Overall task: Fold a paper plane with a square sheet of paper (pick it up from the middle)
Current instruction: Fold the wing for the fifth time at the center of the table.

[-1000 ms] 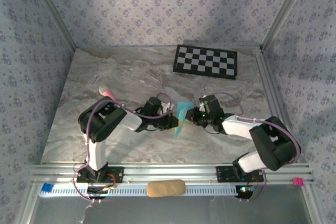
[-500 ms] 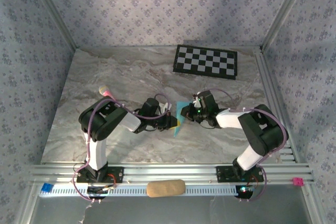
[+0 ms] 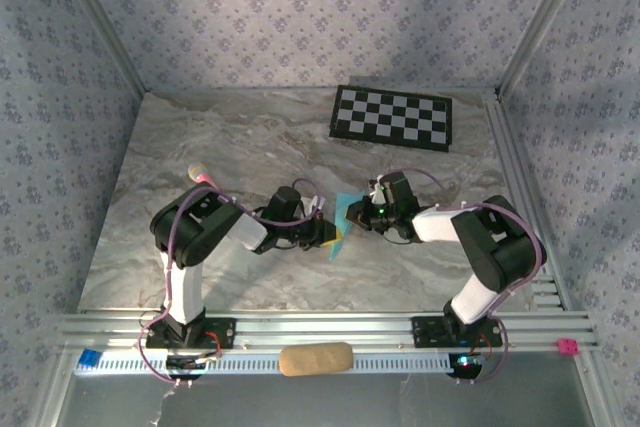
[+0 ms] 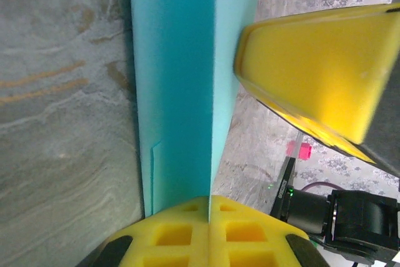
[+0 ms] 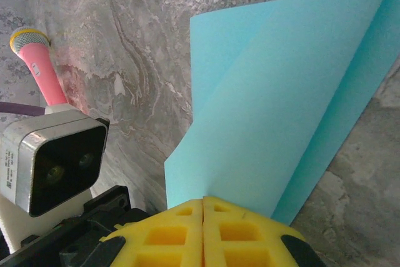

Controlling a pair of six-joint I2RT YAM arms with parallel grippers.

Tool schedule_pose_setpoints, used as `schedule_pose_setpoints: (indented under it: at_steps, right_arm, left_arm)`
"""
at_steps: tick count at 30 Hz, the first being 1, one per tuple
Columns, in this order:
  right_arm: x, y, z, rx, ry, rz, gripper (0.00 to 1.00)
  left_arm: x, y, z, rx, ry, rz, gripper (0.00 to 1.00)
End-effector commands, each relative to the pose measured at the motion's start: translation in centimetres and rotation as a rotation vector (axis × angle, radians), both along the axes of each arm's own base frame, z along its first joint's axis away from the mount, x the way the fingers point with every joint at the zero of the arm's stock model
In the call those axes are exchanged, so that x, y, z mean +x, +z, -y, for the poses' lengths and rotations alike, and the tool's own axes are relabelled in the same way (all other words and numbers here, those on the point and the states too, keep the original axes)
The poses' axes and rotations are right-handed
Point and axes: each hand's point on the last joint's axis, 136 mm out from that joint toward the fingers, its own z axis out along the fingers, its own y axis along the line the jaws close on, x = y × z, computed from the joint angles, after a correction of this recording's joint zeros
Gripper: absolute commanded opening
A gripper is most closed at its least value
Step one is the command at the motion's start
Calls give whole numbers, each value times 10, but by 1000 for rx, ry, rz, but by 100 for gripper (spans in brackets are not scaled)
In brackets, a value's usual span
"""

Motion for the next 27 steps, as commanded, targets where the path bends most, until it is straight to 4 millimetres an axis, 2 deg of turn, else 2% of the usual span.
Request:
schedule_pose_setpoints:
  at_steps: [1, 10, 24, 27]
  right_arm:
    - [5, 4, -3, 9, 26, 22, 8]
    - [8, -1, -5, 10, 33, 13, 8]
    - [11, -20, -3, -18, 26, -30, 9]
    - [10, -24, -1, -34, 21, -45, 9]
  left_arm:
    - [-3, -25, -13, 69, 26, -67, 0]
    - [-4, -34, -17, 94, 38, -94, 0]
    - [-6, -43, -26, 133, 44, -123, 0]
    - [-7, -42, -27, 142, 39, -118, 4]
